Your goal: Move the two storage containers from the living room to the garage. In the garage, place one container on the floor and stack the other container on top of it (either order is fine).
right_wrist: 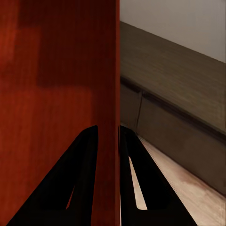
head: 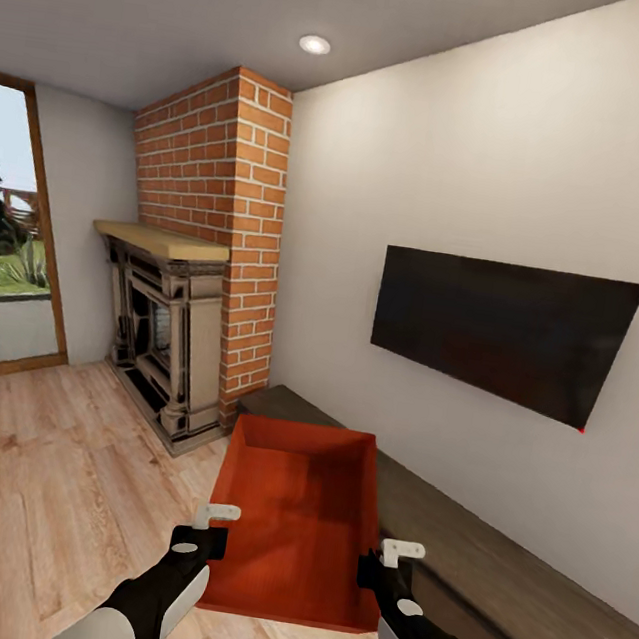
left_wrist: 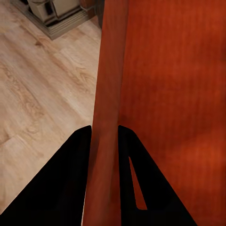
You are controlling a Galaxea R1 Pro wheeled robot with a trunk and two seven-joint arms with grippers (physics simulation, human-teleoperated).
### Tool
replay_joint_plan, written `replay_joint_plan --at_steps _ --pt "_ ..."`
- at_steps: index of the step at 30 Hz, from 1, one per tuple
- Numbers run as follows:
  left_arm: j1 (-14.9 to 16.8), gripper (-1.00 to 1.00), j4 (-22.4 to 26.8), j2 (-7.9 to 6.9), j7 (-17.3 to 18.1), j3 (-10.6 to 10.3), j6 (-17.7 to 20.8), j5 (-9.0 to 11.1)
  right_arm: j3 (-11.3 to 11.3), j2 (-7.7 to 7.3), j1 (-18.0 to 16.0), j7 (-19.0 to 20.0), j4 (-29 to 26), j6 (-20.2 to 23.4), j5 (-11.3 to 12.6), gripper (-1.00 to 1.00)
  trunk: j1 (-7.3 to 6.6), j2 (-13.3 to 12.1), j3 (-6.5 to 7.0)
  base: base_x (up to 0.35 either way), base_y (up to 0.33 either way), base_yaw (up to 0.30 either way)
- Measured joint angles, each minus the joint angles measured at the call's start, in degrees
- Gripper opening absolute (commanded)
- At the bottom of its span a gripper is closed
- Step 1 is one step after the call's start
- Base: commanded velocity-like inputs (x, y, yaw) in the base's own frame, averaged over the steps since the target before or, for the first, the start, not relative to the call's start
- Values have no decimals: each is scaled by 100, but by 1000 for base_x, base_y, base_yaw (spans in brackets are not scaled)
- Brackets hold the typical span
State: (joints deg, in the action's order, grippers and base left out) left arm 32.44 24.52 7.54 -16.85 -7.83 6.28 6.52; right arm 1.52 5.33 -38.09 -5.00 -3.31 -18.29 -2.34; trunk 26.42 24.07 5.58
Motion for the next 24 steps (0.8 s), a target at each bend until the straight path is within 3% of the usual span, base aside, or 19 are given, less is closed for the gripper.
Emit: replay_joint_plan --at_steps 15,24 --pt "0 -100 -4 0 1 2 -1 -2 -5 0 0 -1 2 0 4 -100 0 0 0 0 0 300" --pt "0 -100 -3 -3 1 -4 -1 3 -5 3 0 -6 1 0 3 -100 197 360 -161 0 0 300"
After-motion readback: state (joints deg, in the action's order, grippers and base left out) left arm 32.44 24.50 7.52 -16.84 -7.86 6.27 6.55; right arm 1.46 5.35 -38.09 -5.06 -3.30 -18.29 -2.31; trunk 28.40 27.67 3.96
